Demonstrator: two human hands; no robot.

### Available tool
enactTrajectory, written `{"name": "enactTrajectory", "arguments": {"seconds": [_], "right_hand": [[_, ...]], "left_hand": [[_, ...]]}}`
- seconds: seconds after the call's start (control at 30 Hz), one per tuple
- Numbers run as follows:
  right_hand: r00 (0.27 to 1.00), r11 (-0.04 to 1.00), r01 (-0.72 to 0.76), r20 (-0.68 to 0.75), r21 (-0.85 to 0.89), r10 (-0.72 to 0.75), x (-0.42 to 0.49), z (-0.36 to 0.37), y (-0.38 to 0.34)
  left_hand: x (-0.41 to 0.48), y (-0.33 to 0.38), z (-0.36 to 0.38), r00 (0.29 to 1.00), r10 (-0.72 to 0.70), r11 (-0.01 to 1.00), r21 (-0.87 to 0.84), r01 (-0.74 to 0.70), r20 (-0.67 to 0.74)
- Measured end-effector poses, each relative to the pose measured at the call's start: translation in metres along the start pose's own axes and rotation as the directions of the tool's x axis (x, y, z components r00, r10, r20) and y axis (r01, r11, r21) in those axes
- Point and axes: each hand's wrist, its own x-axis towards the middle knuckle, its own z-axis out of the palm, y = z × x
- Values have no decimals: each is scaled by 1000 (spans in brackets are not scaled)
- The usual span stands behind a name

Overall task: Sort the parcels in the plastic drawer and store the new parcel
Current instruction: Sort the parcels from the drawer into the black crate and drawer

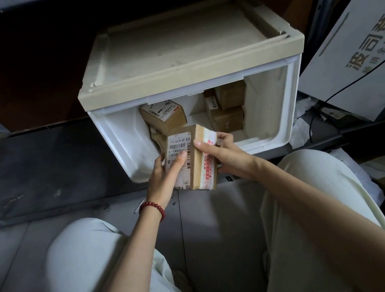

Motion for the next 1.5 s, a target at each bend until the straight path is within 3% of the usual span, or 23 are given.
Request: {"name": "enactTrajectory", "arguments": {"seconds": [0.17,0.33,0.43,0.73,1.13,1.4,1.5], "right_hand": [[999,985,33,-13,-168,-35,-2,-4,-1],[988,949,105,-79,-298,-135,-10,-18,-19],[974,949,155,-115,-273,-193,-21,-31,-30],[909,909,325,-180,-261,-376,-73,-82,-61],[789,906,397,-450,-145,-418,-121,-152,-50],[742,941,293,-580,-170,-336,-177,-218,-40],[678,952,263,-671,-159,-300,-200,-241,-24]], "left_hand": [[0,0,4,993,51,999,-22,-49,110],[4,23,6,987,106,989,89,-118,124],[6,43,16,973,201,961,167,-219,117],[-1,104,65,918,332,931,80,-356,215],[-13,149,156,842,439,875,65,-480,313],[-32,155,237,761,468,844,28,-536,450],[-41,150,274,718,433,846,28,-532,544]]}}
